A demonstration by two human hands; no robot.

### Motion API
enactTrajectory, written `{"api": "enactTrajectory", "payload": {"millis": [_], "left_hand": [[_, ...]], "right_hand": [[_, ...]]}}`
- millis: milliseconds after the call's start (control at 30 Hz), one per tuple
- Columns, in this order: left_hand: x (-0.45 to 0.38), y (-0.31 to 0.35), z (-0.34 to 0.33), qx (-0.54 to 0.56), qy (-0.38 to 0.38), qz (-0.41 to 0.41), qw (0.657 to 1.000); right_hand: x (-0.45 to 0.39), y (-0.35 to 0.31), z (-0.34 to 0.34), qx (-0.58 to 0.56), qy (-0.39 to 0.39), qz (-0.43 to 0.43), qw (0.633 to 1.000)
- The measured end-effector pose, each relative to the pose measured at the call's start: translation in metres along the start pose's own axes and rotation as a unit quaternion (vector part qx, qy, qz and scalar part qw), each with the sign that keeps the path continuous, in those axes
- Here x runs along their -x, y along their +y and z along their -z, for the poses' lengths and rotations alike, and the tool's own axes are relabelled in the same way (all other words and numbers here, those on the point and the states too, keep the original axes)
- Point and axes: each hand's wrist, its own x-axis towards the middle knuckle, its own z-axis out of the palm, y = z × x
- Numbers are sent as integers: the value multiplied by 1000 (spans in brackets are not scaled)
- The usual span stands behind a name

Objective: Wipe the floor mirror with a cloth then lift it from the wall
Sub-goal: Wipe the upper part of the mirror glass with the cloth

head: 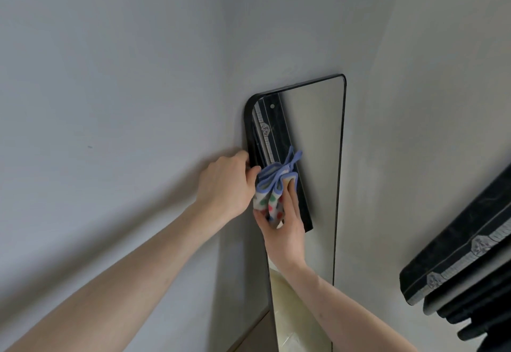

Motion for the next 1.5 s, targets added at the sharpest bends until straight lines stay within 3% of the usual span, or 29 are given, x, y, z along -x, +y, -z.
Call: {"api": "enactTrajectory", "payload": {"millis": [233,333,467,633,800,1033,1333,1500], "left_hand": [[10,-7,8,-60,3,-54,997],[18,-3,24,-40,93,-158,982],[9,-3,38,-79,179,-301,934],[-7,-1,46,-193,169,-266,929],[-14,-1,42,-251,145,-227,930],[-19,-9,34,-250,141,-240,927],[-22,-1,32,-256,162,-210,930],[-22,0,29,-267,166,-199,928]], "right_hand": [[68,66,0,37,-34,-121,991],[69,67,4,31,-26,-127,991],[42,41,7,46,-13,-48,998],[4,4,6,50,-2,18,999],[23,31,-3,70,-30,11,997],[59,72,2,47,-56,-60,996],[19,35,-1,49,-60,39,996],[21,66,7,60,-97,47,992]]}}
